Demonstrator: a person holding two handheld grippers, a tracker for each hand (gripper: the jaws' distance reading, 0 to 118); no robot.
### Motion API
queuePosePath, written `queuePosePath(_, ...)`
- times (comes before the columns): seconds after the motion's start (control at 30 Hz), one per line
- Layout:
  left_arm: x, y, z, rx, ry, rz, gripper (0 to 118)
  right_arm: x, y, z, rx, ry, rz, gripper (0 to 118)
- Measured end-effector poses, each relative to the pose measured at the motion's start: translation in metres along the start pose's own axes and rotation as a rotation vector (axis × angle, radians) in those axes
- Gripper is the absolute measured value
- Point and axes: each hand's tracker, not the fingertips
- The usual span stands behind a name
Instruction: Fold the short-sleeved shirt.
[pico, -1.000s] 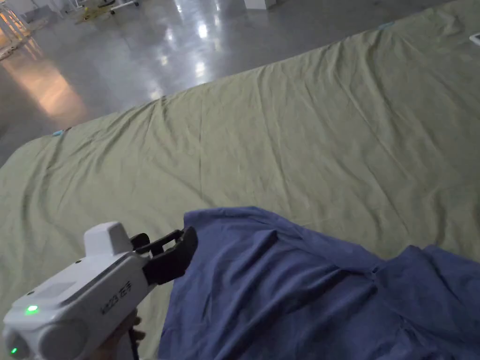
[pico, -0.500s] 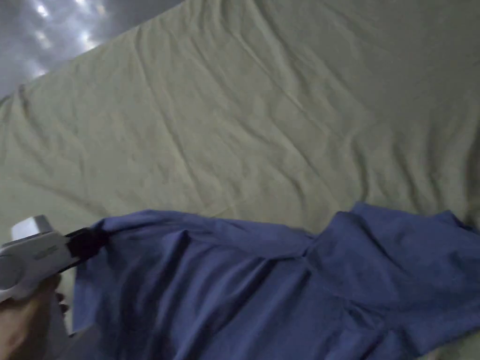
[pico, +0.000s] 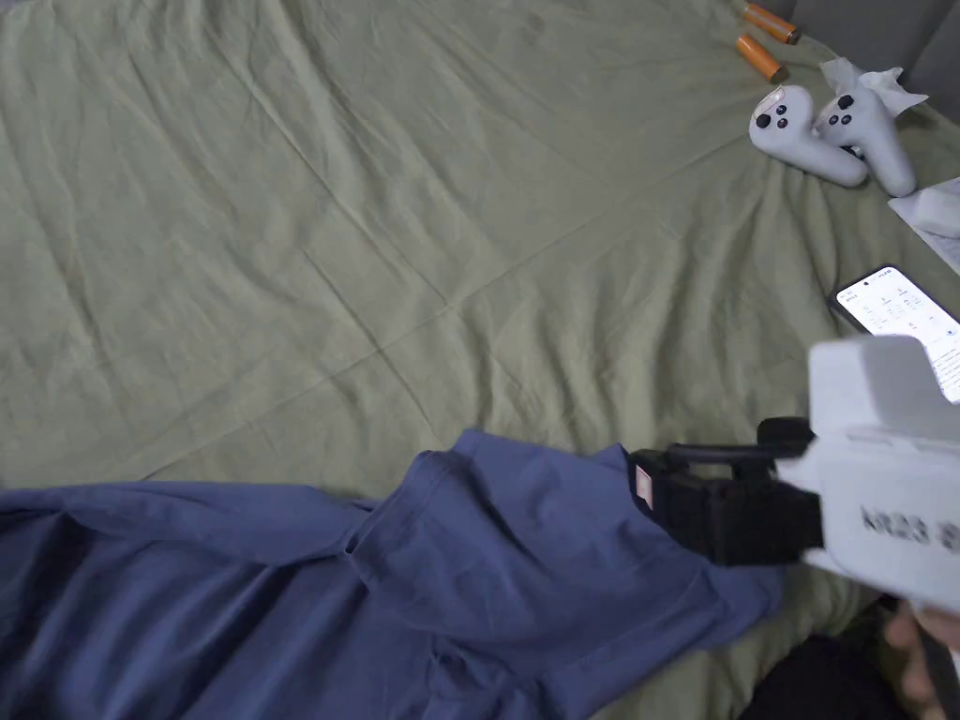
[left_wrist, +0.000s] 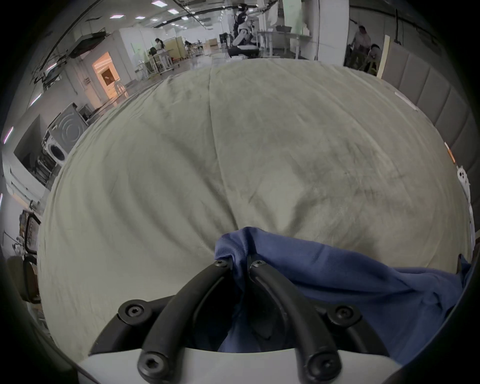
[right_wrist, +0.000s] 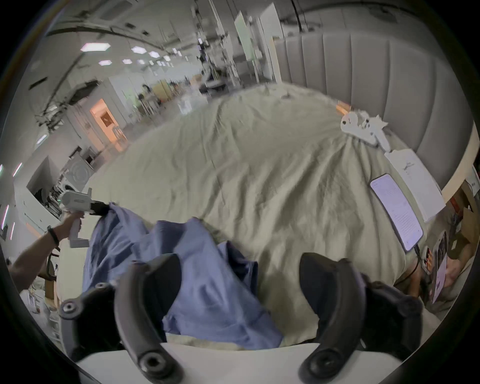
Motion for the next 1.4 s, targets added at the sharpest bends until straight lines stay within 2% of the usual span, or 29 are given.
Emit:
queuePosePath(0.03,0.001,0.001,0.001,-0.009,0.001,0.002,9,0.002,0.008,-0.010,-0.008,0.003,-0.005,94)
queuePosePath(0.1,-0.003,0.006,-0.001,-0.026,-0.001,0.013,9,0.010,0.015,-0.032,-0.008,0.042,-0.019,84)
queuePosePath(0.2,-0.006,0.006,-0.004,-0.033,-0.001,0.018,9,0.024,0.019,-0.062,-0.103,0.052,-0.134,81)
queuePosePath(0.27,-0.003,0.005,-0.002,-0.030,0.006,0.002,9,0.032,0.015,-0.075,-0.137,0.049,-0.198,68)
queuePosePath(0.3,-0.002,0.004,-0.002,-0.028,0.008,-0.001,9,0.030,0.013,-0.078,-0.150,0.040,-0.185,60)
queuePosePath(0.43,-0.004,0.003,-0.002,-0.015,0.010,0.001,9,0.021,0.004,-0.087,-0.179,0.031,-0.131,55)
queuePosePath(0.53,-0.005,0.002,-0.004,-0.006,0.010,0.006,9,0.007,0.000,-0.085,-0.169,0.002,-0.028,49)
queuePosePath(0.6,-0.006,0.002,-0.007,-0.002,0.011,0.007,9,-0.003,-0.001,-0.081,-0.173,0.000,0.007,41)
queuePosePath(0.67,-0.006,0.001,-0.007,0.003,0.013,0.006,9,-0.012,-0.004,-0.074,-0.176,0.005,0.040,41)
queuePosePath(0.7,-0.006,0.000,-0.006,0.006,0.014,0.006,9,-0.016,-0.006,-0.073,-0.170,0.006,0.062,37)
queuePosePath(0.73,-0.006,0.001,-0.009,0.010,0.015,0.006,9,-0.019,-0.009,-0.075,-0.175,0.018,0.092,27)
queuePosePath(0.77,-0.007,0.000,-0.009,0.013,0.016,0.006,9,-0.019,-0.011,-0.080,-0.192,0.027,0.103,18)
queuePosePath(0.8,-0.007,0.000,-0.009,0.017,0.016,0.006,9,-0.019,-0.014,-0.087,-0.219,0.045,0.096,14)
queuePosePath(0.93,-0.005,-0.006,-0.003,0.058,0.036,-0.007,7,-0.016,-0.015,-0.079,-0.197,0.062,0.066,10)
queuePosePath(0.97,-0.006,-0.009,0.005,0.085,0.035,-0.012,7,-0.015,-0.014,-0.069,-0.150,0.076,0.041,10)
queuePosePath(1.07,-0.015,-0.016,0.049,0.205,-0.041,-0.006,6,-0.014,-0.003,-0.030,-0.004,0.119,0.035,10)
queuePosePath(1.1,-0.018,-0.017,0.069,0.213,-0.005,-0.001,6,-0.016,0.004,-0.015,0.041,0.130,0.030,10)
queuePosePath(1.2,-0.042,-0.027,0.141,0.360,-0.091,0.098,6,-0.020,0.022,0.026,0.152,0.168,0.017,10)
queuePosePath(1.4,-0.088,-0.047,0.301,0.625,-0.107,0.167,6,-0.057,0.053,0.102,0.341,0.207,0.171,10)
